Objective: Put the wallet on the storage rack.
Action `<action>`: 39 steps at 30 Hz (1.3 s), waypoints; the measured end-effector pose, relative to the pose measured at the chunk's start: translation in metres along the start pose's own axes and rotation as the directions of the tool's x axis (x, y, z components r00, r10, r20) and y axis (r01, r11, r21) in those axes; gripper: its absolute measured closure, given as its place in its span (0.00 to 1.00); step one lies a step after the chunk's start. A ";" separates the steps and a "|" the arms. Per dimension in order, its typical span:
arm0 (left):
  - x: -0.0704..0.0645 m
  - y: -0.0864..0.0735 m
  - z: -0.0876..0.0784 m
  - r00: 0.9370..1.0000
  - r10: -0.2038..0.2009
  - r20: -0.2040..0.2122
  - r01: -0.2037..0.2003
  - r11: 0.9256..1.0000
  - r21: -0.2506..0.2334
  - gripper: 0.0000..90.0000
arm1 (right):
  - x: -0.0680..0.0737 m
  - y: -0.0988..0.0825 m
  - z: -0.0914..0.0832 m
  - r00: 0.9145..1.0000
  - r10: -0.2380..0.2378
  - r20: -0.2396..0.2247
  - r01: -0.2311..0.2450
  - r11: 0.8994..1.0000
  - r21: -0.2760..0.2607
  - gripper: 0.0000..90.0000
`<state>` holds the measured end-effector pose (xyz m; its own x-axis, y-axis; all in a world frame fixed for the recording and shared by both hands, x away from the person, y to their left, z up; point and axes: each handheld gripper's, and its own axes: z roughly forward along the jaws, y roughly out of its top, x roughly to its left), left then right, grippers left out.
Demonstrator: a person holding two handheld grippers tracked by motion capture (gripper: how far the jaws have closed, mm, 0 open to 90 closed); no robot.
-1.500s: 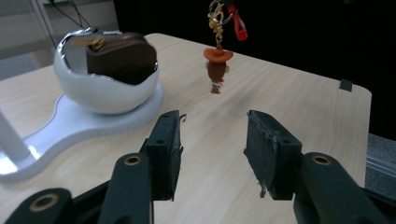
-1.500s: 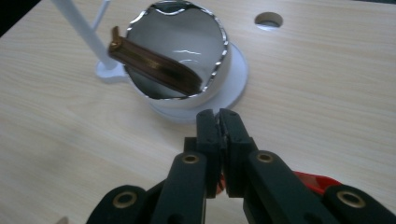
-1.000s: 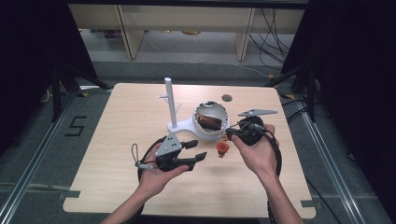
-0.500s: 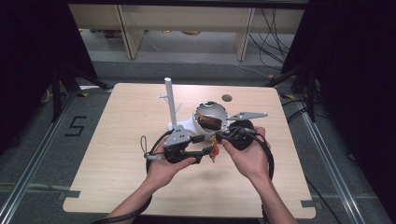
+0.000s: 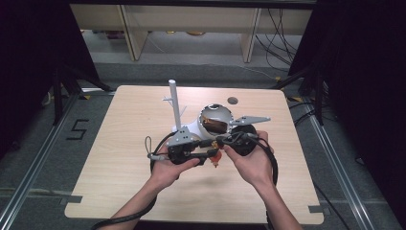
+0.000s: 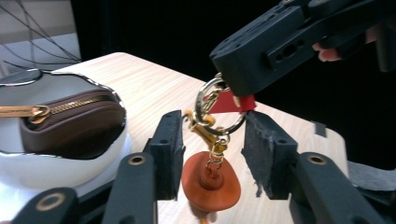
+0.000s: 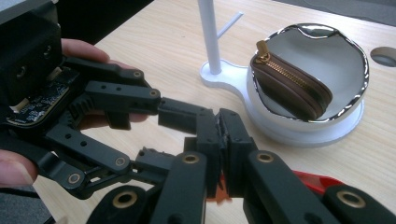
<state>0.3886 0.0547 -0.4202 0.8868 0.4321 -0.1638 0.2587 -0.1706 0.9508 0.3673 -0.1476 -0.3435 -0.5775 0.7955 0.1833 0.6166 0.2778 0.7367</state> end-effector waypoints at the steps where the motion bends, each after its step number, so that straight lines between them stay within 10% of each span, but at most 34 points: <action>1: 0.000 0.000 0.000 1.000 0.000 0.000 0.000 1.000 0.000 0.68 | 0.002 0.000 0.000 1.000 0.021 -0.008 -0.021 1.000 0.007 0.98; 26: -0.002 0.002 -0.009 1.000 0.026 -0.009 -0.026 0.999 0.041 0.93 | -0.004 0.004 0.001 0.995 -0.086 -0.054 0.084 0.995 -0.046 0.93; 39: 0.000 0.003 -0.016 0.995 0.061 -0.083 -0.060 0.998 0.020 0.94 | -0.008 0.007 -0.010 0.996 -0.039 -0.076 0.026 0.985 -0.172 0.77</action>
<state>0.3829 0.0683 -0.4134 0.8662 0.4929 -0.0828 0.2129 -0.2139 0.9534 0.3707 -0.1572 -0.3338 -0.6402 0.7409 0.2031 0.5002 0.2013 0.8422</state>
